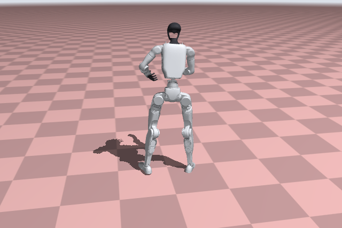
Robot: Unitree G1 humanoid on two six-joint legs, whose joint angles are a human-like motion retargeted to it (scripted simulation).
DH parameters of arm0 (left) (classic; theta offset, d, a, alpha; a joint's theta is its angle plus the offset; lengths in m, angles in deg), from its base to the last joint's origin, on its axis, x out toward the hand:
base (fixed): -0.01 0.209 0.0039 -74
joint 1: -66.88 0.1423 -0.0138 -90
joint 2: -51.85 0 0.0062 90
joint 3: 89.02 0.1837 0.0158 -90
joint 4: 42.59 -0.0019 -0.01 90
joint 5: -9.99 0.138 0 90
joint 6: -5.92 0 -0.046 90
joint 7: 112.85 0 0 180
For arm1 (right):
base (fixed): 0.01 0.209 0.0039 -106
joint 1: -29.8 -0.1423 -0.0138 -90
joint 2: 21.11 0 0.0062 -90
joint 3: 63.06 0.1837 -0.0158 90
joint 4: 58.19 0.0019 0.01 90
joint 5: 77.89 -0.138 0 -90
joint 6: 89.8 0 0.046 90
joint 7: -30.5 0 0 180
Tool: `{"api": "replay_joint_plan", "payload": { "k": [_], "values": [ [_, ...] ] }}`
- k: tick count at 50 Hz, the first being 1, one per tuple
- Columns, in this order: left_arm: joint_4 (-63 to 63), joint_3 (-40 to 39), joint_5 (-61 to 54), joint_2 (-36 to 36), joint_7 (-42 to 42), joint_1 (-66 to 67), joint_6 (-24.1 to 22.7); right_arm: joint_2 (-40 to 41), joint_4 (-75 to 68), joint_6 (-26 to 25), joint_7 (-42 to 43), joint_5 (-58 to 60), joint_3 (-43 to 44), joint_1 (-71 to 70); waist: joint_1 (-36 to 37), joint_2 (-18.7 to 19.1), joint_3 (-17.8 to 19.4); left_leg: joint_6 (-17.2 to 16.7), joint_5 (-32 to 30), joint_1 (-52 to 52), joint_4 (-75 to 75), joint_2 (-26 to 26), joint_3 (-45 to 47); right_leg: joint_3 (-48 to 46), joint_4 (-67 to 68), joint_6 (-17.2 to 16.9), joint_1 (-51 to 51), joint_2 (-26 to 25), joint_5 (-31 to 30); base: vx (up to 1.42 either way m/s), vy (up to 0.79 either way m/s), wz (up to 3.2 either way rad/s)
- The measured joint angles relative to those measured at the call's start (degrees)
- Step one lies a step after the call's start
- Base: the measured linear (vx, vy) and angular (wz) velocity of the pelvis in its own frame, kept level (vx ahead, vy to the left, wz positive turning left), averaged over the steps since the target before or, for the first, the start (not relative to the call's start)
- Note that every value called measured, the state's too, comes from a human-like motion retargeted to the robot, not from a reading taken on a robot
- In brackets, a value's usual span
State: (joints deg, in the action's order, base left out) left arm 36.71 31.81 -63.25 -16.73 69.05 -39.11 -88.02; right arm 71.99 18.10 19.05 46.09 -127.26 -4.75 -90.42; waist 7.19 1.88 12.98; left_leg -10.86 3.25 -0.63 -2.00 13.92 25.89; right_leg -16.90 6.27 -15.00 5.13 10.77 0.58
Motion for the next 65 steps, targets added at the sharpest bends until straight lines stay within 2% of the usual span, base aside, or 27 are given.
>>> {"api": "replay_joint_plan", "payload": {
  "k": [3, 5, 6, 7, 10, 18, 23, 27, 33, 35, 37, 39, 46, 53, 54, 55, 56, 57, 58, 59, 61, 62, 63, 64, 65],
  "values": [
    [0.1, 2.2, -0.2, -4.4, -0.9, -1.2, -0.2, -4.5, 0.6, 0.0, -1.2, -1.2, 1.4, 0.3, -2.7, -0.3, -1.0, -0.2, -1.6, -0.4, -0.6, 3.5, 1.8, 1.8, -0.1, 0.0, 1.1, -3.8, -0.6, 0.06, -0.42, -0.82],
    [-0.1, 4.3, 0.9, -7.1, -0.6, -3.9, 0.3, -11.6, -0.3, -4.9, 0.2, 21.2, 0.0, -2.8, -4.3, -0.5, -1.6, -0.1, -2.7, -0.8, -1.2, 5.3, 2.7, 2.9, 0.2, 0.0, 1.6, -5.8, -0.7, 0.09, -0.38, -0.74],
    [-0.2, 5.5, 0.3, -8.6, -1.6, -5.7, -0.2, -13.4, 0.6, -4.7, 3.4, 22.3, -0.3, -3.6, -5.1, -0.7, -1.8, -0.2, -3.2, -1.1, -1.6, 6.0, 2.9, 3.3, 0.4, 0.0, 1.6, -6.5, -0.7, 0.10, -0.34, -0.64],
    [-0.4, 6.7, 0.8, -10.0, -2.2, -7.7, -0.7, -14.7, 1.3, -4.1, 5.2, 19.9, 0.2, -4.3, -6.0, -1.0, -1.8, 0.0, -4.0, -1.6, -1.7, 6.6, 3.3, 3.7, 0.8, 0.0, 1.6, -7.2, -0.7, 0.09, -0.35, -0.58],
    [-1.2, 10.1, 3.4, -14.0, -2.3, -14.9, -1.3, -17.0, 2.4, -0.4, 0.9, -5.3, 4.6, -6.3, -8.3, -2.1, -1.4, 1.0, -6.7, -3.8, -1.4, 6.9, 4.4, 4.8, 2.2, 0.0, 1.1, -8.0, -0.6, 0.11, -0.24, -0.47],
    [-3.5, 17.1, -5.1, -24.9, -4.4, -33.4, -4.9, -33.6, 1.3, 2.0, -1.8, -16.1, 3.3, -19.4, -11.3, -2.7, -3.0, 1.6, -10.5, -6.4, -1.9, 5.3, 4.0, 6.9, 3.2, 0.0, -0.5, -6.6, -0.7, 0.12, -0.04, -0.30],
    [-3.8, 20.3, -9.8, -27.1, -4.1, -43.5, -8.2, -41.2, 0.2, 3.0, -4.3, -22.4, 0.0, -28.1, -11.9, -1.6, -4.0, 0.8, -12.8, -6.0, -1.8, 5.7, 3.0, 7.2, 1.8, 0.0, -0.5, -7.5, -2.2, 0.04, -0.04, -0.16],
    [-3.9, 22.1, -11.3, -27.0, -3.3, -49.5, -9.9, -44.1, -1.2, 3.2, -6.6, -27.4, -2.3, -33.7, -12.4, -0.6, -4.3, 0.0, -13.8, -5.3, -1.5, 6.0, 2.3, 6.9, 0.8, 0.0, -0.2, -8.0, -3.1, 0.00, 0.00, 0.00],
    [-5.0, 22.0, -6.9, -26.8, -3.6, -53.4, -10.5, -45.5, -3.2, 2.1, -8.2, -31.0, -3.8, -36.2, -13.8, 0.4, -2.9, -0.3, -11.1, -4.7, -1.1, 4.7, 1.0, 5.4, 1.5, 0.0, 0.3, -6.2, -2.0, -0.02, 0.10, 0.24],
    [-5.6, 20.9, -2.7, -26.8, -3.2, -53.0, -10.0, -46.3, -4.1, 0.4, -10.0, -26.7, -4.0, -35.5, -14.6, 0.6, -2.1, 0.0, -9.0, -4.6, -0.9, 3.5, 0.5, 4.7, 2.8, 0.0, 0.5, -4.6, -0.9, -0.02, 0.23, 0.61],
    [-6.0, 19.3, 0.0, -27.2, -4.4, -51.3, -10.1, -44.7, -4.0, 2.0, -8.3, -29.7, -2.6, -32.3, -16.0, 0.8, -0.9, 0.1, -6.7, -4.7, -0.4, 2.0, -0.3, 3.6, 4.9, 0.0, 0.6, -2.4, 0.5, -0.02, 0.28, 0.83],
    [-6.2, 17.9, 2.6, -27.4, -4.8, -48.5, -9.4, -43.4, -4.3, 1.4, -7.8, -27.9, -1.1, -28.6, -17.1, 1.0, 0.2, 0.4, -4.5, -4.8, 0.2, 0.6, -1.0, 2.5, 7.8, 0.2, 1.1, -0.2, 2.1, -0.03, 0.26, 0.90],
    [-5.4, 14.6, 5.3, -25.0, -4.6, -30.9, -5.6, -32.8, -4.0, -0.6, -3.0, -20.2, 4.0, -11.2, -17.0, 2.1, 1.9, 0.3, 0.5, -3.4, 2.5, -0.6, -0.6, -0.9, 14.8, 1.9, 3.5, 2.7, 4.4, -0.04, 0.19, 0.66],
    [-1.6, 9.5, 3.1, -15.0, -2.4, -7.7, -2.9, -20.5, -0.8, -1.5, -0.5, -13.8, 0.2, 2.2, -11.1, 1.8, 0.9, 1.6, 1.6, -1.3, 2.7, -2.3, 0.0, -1.9, 11.4, 2.3, 2.5, 4.2, 2.0, -0.01, 0.24, 0.24],
    [-0.6, 7.8, 3.3, -13.1, -2.0, -4.1, -2.1, -20.5, 0.5, -5.5, -0.4, -0.9, -2.8, 1.8, -10.1, 1.6, 0.6, 1.6, 1.7, -0.9, 2.5, -2.7, 0.1, -1.7, 10.7, 2.3, 2.5, 4.6, 1.5, -0.01, 0.28, 0.00],
    [0.4, 5.8, 3.8, -11.2, -1.4, -0.4, -0.9, -21.4, 2.2, -11.7, -0.3, 17.9, -6.8, 0.6, -9.0, 1.4, 0.3, 1.7, 1.8, -0.6, 2.2, -3.1, 0.2, -1.5, 10.2, 2.2, 2.5, 4.9, 1.0, -0.01, 0.29, 0.00],
    [1.4, 4.2, 3.1, -9.2, -1.9, 2.4, -1.5, -19.7, 2.8, -10.6, 2.3, 18.0, -7.2, 1.0, -7.9, 1.2, 0.2, 1.5, 1.8, -0.4, 2.0, -3.5, 0.2, -1.4, 9.5, 2.3, 2.3, 5.2, 0.4, -0.01, 0.29, 0.02],
    [2.4, 2.4, 2.0, -6.9, -1.6, 5.4, -1.6, -19.4, 3.3, -10.5, 2.5, 25.4, -8.7, 0.5, -6.7, 1.1, 0.0, 1.2, 1.8, -0.1, 1.7, -3.7, 0.1, -1.3, 8.9, 2.3, 2.1, 5.4, 0.0, -0.01, 0.28, 0.04],
    [3.8, 0.4, 0.4, -4.1, 0.2, 8.6, -0.8, -21.6, 3.4, -12.1, -2.4, 47.4, -12.5, -2.2, -5.6, 1.0, -0.3, 0.7, 1.9, 0.4, 0.9, -3.7, -0.1, -1.0, 8.2, 2.5, 1.9, 5.5, -0.3, -0.01, 0.28, 0.08],
    [5.0, -1.4, -1.1, -1.8, 0.2, 11.1, -0.9, -20.9, 4.6, -11.8, -3.0, 48.3, -13.7, -2.5, -4.4, 1.0, -0.5, 0.2, 2.1, 0.7, 0.4, -3.8, -0.3, -1.0, 7.8, 2.5, 1.7, 5.7, -0.7, -0.01, 0.27, 0.16],
    [7.3, -4.7, -3.6, 2.4, -1.8, 15.0, -2.6, -16.8, 8.4, -8.7, 0.6, 28.1, -13.5, -0.9, -1.9, 1.1, -0.6, -0.6, 2.2, 1.1, -0.1, -4.2, -0.8, -1.4, 7.2, 2.4, 1.2, 6.2, -1.9, -0.01, 0.26, 0.30],
    [8.5, -6.5, -3.9, 4.8, -1.7, 16.7, -3.1, -16.6, 9.5, -8.6, 0.5, 29.8, -14.5, -1.8, -0.7, 1.1, -0.6, -0.9, 2.2, 1.4, -0.2, -4.5, -1.1, -1.5, 7.2, 2.4, 1.1, 6.5, -2.4, -0.01, 0.25, 0.33],
    [9.6, -8.8, -2.2, 7.5, 0.7, 18.1, -2.4, -20.0, 9.0, -12.3, -3.7, 55.8, -17.7, -6.1, 0.6, 1.2, -0.8, -0.8, 2.1, 1.7, -0.2, -4.9, -1.3, -1.4, 7.5, 2.3, 1.4, 6.9, -2.8, -0.02, 0.25, 0.35],
    [10.6, -10.8, -2.0, 9.9, 1.7, 19.2, -2.4, -21.0, 9.2, -14.0, -5.6, 64.9, -19.0, -8.3, 1.7, 1.4, -0.9, -0.9, 2.0, 1.9, -0.2, -5.1, -1.7, -1.6, 7.7, 2.3, 1.5, 7.2, -3.3, -0.02, 0.23, 0.40],
    [11.5, -12.6, -2.5, 12.0, 2.1, 20.1, -2.6, -20.8, 9.9, -14.7, -6.3, 65.7, -19.3, -9.4, 2.8, 1.7, -1.1, -1.2, 1.9, 2.1, -0.1, -5.3, -2.1, -1.8, 7.8, 2.3, 1.4, 7.4, -3.9, -0.01, 0.21, 0.50]
  ]
}}
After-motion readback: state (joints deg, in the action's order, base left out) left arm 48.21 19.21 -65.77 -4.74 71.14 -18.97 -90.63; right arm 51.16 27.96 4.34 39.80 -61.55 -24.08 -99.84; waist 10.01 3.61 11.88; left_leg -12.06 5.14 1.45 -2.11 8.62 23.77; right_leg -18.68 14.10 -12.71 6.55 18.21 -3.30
